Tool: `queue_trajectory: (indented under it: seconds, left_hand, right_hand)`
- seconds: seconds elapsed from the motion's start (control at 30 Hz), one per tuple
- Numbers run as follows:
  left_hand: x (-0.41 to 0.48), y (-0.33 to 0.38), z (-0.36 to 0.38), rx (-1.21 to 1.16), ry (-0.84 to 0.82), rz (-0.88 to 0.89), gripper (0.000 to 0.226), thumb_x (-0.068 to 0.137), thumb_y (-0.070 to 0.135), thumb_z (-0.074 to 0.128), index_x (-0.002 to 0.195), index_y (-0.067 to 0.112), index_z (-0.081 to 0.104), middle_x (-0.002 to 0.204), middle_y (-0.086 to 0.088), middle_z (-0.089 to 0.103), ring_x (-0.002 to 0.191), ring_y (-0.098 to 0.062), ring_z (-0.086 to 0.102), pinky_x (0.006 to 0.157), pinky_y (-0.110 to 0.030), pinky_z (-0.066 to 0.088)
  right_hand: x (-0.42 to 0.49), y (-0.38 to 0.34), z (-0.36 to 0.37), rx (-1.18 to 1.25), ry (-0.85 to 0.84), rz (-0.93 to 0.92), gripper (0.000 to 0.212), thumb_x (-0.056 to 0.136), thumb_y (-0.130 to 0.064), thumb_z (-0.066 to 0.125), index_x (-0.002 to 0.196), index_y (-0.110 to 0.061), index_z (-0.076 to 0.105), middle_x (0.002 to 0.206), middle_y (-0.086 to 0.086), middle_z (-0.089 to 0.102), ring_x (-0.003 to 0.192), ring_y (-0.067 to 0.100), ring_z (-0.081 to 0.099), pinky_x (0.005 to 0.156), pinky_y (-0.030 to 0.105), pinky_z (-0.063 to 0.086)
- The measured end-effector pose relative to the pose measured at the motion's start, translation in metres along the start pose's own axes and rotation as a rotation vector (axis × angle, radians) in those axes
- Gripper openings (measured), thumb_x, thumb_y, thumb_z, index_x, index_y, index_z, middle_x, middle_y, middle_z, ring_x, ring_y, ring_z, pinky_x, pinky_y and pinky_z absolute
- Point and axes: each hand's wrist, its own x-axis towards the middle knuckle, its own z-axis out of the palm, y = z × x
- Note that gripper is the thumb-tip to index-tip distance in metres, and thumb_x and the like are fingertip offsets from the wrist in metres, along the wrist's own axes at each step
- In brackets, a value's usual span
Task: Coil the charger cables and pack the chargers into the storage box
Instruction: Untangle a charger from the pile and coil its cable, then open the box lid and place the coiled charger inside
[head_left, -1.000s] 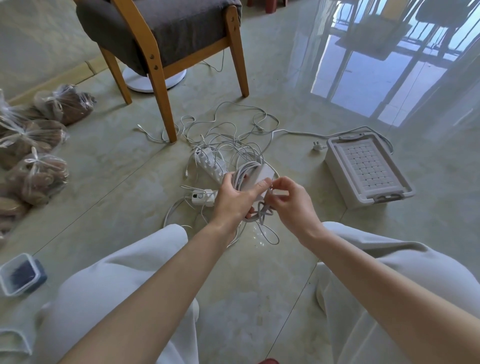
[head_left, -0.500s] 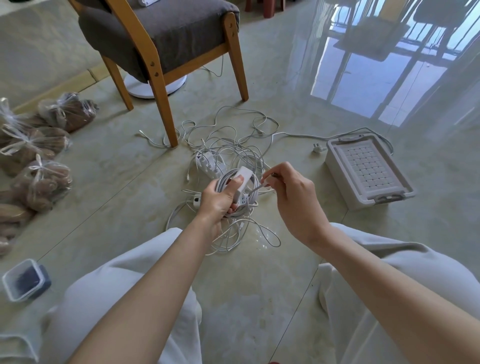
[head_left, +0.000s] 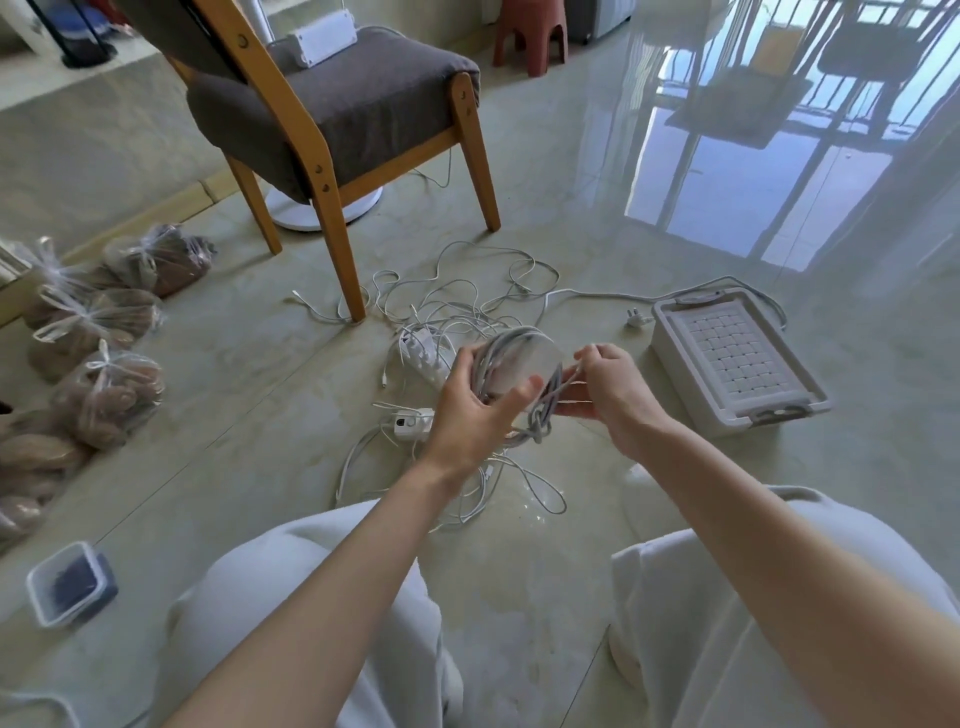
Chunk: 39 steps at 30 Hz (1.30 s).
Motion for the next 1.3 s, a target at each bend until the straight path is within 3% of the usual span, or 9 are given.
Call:
queue_trajectory:
  seconds: [0.1, 0.23, 0.43, 0.67, 0.93, 1.0, 1.1, 1.2, 1.3]
  left_hand:
    - [0.001, -0.007, -0.003, -0.021, -0.119, -0.079, 0.054, 0.081, 0.040, 0.062, 0.125, 0.016, 0.041, 0.097, -0.004, 0.053, 0.064, 0.002, 0.057, 0.061, -0.019, 0.051]
    - [0.013, -0.022, -0.004, 0.057, -0.250, -0.197, 0.090, 0.058, 0.078, 0.061, 0.125, 0.023, 0.040, 0.124, -0.016, 0.055, 0.110, -0.026, 0.059, 0.092, -0.038, 0.050]
    - [0.043, -0.023, 0.001, 0.141, -0.367, -0.280, 0.110, 0.041, 0.081, 0.069, 0.125, 0.015, 0.041, 0.112, -0.014, 0.062, 0.100, -0.025, 0.066, 0.088, -0.048, 0.054]
    - [0.092, -0.023, 0.023, 0.333, -0.381, -0.166, 0.057, 0.084, 0.043, 0.062, 0.124, 0.011, 0.038, 0.114, -0.007, 0.057, 0.096, -0.017, 0.065, 0.080, -0.030, 0.056]
    - [0.156, -0.076, 0.076, 0.404, -0.210, -0.117, 0.043, 0.090, 0.038, 0.057, 0.110, 0.012, 0.030, 0.119, -0.024, 0.047, 0.113, -0.038, 0.051, 0.098, -0.050, 0.044]
    - [0.169, -0.094, 0.089, 0.441, -0.205, -0.132, 0.045, 0.091, 0.036, 0.056, 0.113, 0.006, 0.031, 0.125, -0.029, 0.044, 0.118, -0.041, 0.046, 0.098, -0.047, 0.041]
    - [0.184, -0.123, 0.107, 0.422, -0.193, -0.163, 0.046, 0.091, 0.034, 0.056, 0.116, 0.005, 0.032, 0.127, -0.027, 0.045, 0.120, -0.037, 0.045, 0.102, -0.045, 0.037]
    - [0.195, -0.152, 0.122, 0.418, -0.197, -0.185, 0.043, 0.092, 0.031, 0.056, 0.119, 0.005, 0.034, 0.126, -0.018, 0.048, 0.119, -0.028, 0.047, 0.101, -0.035, 0.037]
    - [0.201, -0.176, 0.135, 0.481, -0.220, -0.209, 0.044, 0.093, 0.029, 0.055, 0.121, 0.003, 0.033, 0.126, -0.018, 0.045, 0.116, -0.027, 0.045, 0.089, -0.023, 0.033]
  right_hand:
    - [0.004, -0.001, -0.002, -0.102, -0.008, -0.043, 0.031, 0.102, -0.015, 0.025, 0.079, -0.011, 0.045, 0.070, 0.011, 0.057, 0.060, 0.023, 0.058, 0.061, 0.037, 0.054]
    - [0.012, 0.005, -0.010, -0.225, -0.009, -0.038, 0.024, 0.101, -0.018, 0.029, 0.086, -0.012, 0.046, 0.075, 0.014, 0.062, 0.061, 0.023, 0.061, 0.052, 0.032, 0.054]
    - [0.027, 0.008, -0.028, -0.172, -0.047, 0.029, 0.028, 0.102, -0.019, 0.032, 0.084, -0.010, 0.051, 0.072, 0.011, 0.062, 0.057, 0.020, 0.060, 0.047, 0.027, 0.054]
    - [0.070, 0.003, -0.039, -0.201, 0.004, -0.024, 0.028, 0.100, -0.019, 0.037, 0.078, -0.010, 0.050, 0.074, 0.012, 0.062, 0.062, 0.022, 0.062, 0.056, 0.034, 0.058]
    - [0.152, 0.013, -0.069, -0.267, -0.108, 0.017, 0.028, 0.100, -0.025, 0.038, 0.078, -0.011, 0.048, 0.087, 0.014, 0.058, 0.077, 0.020, 0.058, 0.072, 0.028, 0.055]
    - [0.177, 0.025, -0.085, -0.386, -0.110, 0.022, 0.020, 0.097, -0.025, 0.046, 0.094, -0.006, 0.053, 0.106, 0.020, 0.061, 0.087, 0.019, 0.057, 0.082, 0.031, 0.052]
    - [0.208, 0.047, -0.121, -0.724, 0.033, 0.005, 0.046, 0.094, -0.027, 0.053, 0.131, -0.003, 0.040, 0.133, 0.013, 0.049, 0.116, 0.020, 0.050, 0.097, 0.031, 0.040]
    - [0.234, 0.069, -0.165, -0.970, 0.099, 0.054, 0.054, 0.092, -0.021, 0.056, 0.138, -0.004, 0.032, 0.142, 0.012, 0.039, 0.130, 0.024, 0.040, 0.104, 0.029, 0.031]
    - [0.258, 0.088, -0.199, -0.924, 0.129, 0.161, 0.066, 0.088, -0.018, 0.062, 0.142, -0.005, 0.027, 0.144, 0.013, 0.037, 0.130, 0.026, 0.039, 0.103, 0.029, 0.031]
